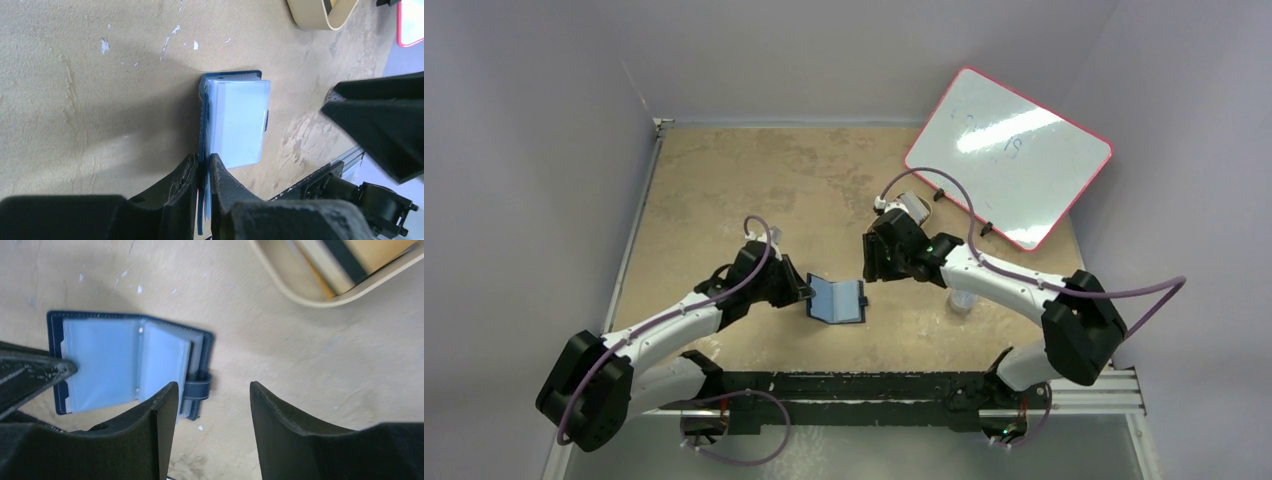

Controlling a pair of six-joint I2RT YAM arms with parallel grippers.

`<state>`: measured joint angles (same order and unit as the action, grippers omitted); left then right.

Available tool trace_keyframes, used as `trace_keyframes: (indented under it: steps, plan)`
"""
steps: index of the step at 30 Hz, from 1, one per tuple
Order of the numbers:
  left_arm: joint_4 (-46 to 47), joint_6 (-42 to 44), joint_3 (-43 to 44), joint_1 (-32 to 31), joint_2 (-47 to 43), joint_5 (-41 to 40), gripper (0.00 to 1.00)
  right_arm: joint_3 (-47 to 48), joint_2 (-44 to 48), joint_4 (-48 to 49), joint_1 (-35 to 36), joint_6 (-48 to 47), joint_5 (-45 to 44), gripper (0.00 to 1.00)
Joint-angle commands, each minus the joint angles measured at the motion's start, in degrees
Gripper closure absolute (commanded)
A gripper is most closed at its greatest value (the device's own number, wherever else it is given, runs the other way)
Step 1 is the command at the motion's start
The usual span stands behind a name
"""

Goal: Put the credit cards into the card holder
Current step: Pick up the credit card from the storage box.

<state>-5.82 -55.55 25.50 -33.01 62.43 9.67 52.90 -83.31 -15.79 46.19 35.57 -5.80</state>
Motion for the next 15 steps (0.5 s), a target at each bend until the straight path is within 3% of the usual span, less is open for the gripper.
trace_keyframes:
  steps: [1, 7, 15]
  plan:
    - [0.58, 1.80, -0.75, 0.29, -0.19, -1.73, 0.84, 5.97, 1.29, -4.62, -2.86, -9.03, -7.18, 0.43]
    - [0.34, 2.41, -0.92, 0.29, 0.25, -2.63, 0.78, 9.42, -0.06, -4.86, -9.30, -16.01, -11.85, 0.41]
    - [0.74, 2.43, -1.17, 0.27, -0.08, -2.35, 0.81, 16.73, -8.21, -3.63, -13.26, -25.31, -21.69, 0.36]
